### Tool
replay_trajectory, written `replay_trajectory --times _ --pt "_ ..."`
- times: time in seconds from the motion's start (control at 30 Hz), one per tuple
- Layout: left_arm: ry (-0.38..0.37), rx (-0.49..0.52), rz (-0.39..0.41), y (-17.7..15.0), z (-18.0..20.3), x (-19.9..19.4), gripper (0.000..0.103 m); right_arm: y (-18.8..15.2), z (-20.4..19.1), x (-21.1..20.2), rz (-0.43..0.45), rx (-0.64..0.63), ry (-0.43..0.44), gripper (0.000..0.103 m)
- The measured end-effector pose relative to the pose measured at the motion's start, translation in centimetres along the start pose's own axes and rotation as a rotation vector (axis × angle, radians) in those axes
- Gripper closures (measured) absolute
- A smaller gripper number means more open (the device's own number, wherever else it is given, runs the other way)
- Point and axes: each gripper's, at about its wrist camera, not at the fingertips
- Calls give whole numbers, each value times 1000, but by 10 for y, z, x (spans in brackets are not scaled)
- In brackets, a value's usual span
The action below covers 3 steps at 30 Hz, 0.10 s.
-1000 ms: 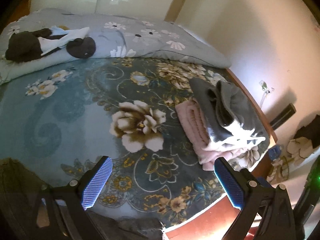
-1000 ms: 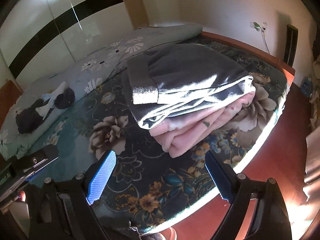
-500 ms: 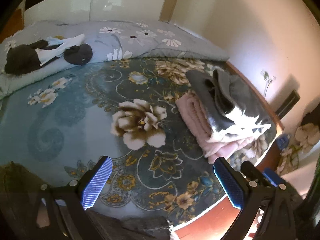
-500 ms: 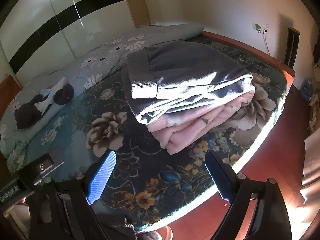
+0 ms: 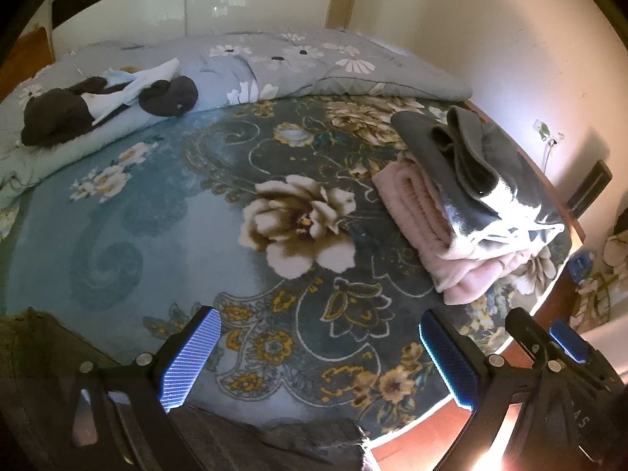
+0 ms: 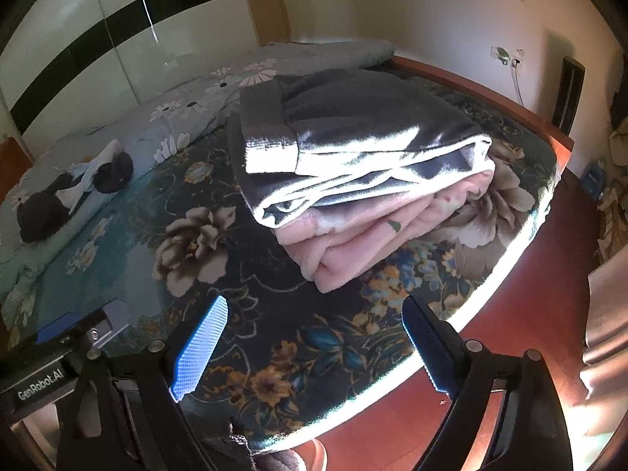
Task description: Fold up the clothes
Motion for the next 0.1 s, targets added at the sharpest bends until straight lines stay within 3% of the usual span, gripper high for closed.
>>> replay_trajectory --times 0.1 --pt "-19 11 -7 -1 1 1 0 -2 1 1 -1 8 -2 12"
Point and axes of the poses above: each gripper's, at about its wrist camera, not at the fingertips, and x roughly the way its jaws point, z to its right, y to its top, and after that the axes turned 5 degrees about y, right-handed
